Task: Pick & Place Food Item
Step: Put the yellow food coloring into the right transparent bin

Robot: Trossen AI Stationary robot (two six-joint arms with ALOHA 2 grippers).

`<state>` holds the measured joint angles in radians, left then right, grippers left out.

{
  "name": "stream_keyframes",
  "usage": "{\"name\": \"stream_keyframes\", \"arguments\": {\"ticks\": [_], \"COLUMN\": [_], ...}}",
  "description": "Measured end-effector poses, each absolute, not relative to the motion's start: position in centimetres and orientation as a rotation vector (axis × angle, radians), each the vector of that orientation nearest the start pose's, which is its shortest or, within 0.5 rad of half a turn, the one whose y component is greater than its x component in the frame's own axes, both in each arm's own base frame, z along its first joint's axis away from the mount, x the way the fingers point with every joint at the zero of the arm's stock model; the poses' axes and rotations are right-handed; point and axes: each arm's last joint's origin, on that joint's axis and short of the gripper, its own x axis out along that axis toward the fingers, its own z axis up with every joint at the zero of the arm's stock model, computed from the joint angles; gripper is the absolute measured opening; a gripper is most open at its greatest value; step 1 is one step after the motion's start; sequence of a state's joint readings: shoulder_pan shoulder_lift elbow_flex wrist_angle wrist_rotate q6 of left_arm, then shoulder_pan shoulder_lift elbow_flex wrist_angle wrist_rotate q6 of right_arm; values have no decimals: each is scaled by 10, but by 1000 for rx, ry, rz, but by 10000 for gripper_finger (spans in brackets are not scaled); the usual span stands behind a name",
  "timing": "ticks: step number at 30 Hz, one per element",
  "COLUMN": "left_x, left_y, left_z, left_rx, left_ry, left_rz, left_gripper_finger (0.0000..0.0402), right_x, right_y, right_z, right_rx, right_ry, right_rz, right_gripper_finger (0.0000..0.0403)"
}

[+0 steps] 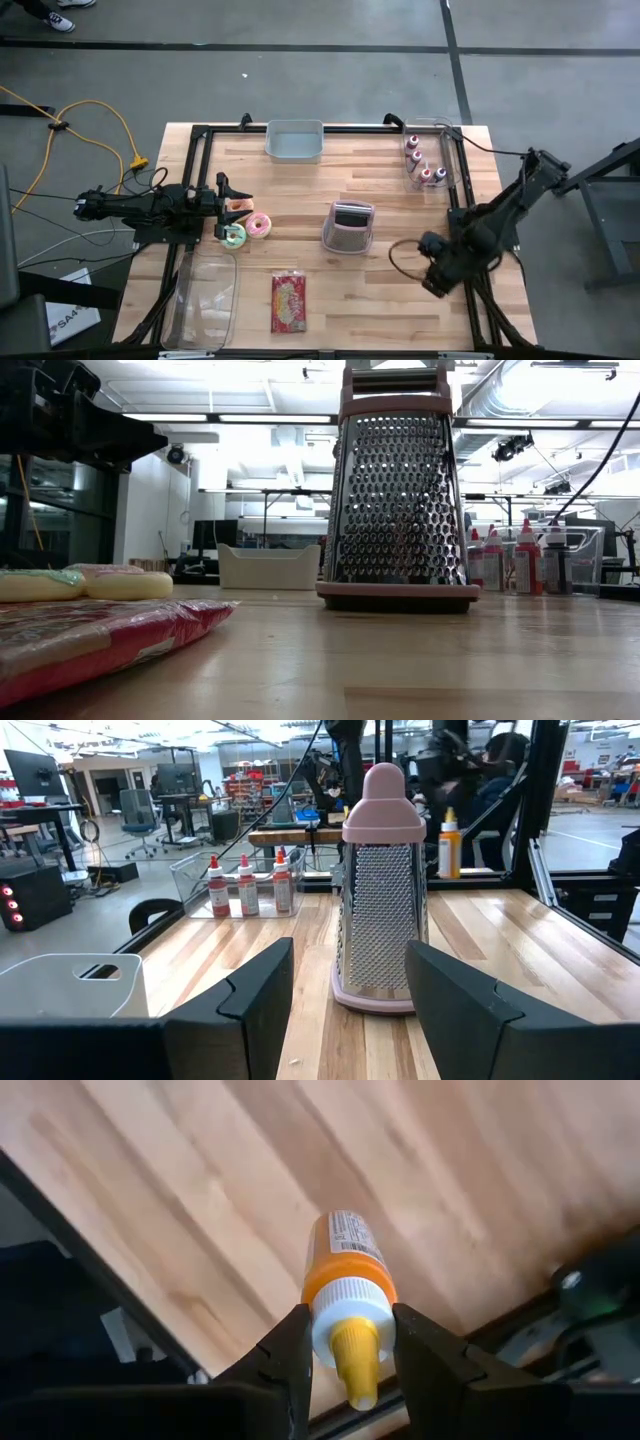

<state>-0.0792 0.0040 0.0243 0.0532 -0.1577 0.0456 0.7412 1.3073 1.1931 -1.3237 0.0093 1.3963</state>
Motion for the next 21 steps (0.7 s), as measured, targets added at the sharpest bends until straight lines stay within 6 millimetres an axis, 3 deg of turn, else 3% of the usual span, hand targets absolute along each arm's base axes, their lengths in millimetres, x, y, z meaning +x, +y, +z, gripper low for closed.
{"name": "stream_keyframes", "arguments": {"ticks": [21], "left_x": [96], "left_y": [-3], "left_z": [177], "left_rx": [37], "left_ry": [-71], "left_rz": [80], "left_gripper_finger": [188], "right_x": [200], "right_y": [21], "right_z": [301], "right_rx": [573], "right_ry": [1418], "right_rz": [-454], "right_gripper_finger": [108]}}
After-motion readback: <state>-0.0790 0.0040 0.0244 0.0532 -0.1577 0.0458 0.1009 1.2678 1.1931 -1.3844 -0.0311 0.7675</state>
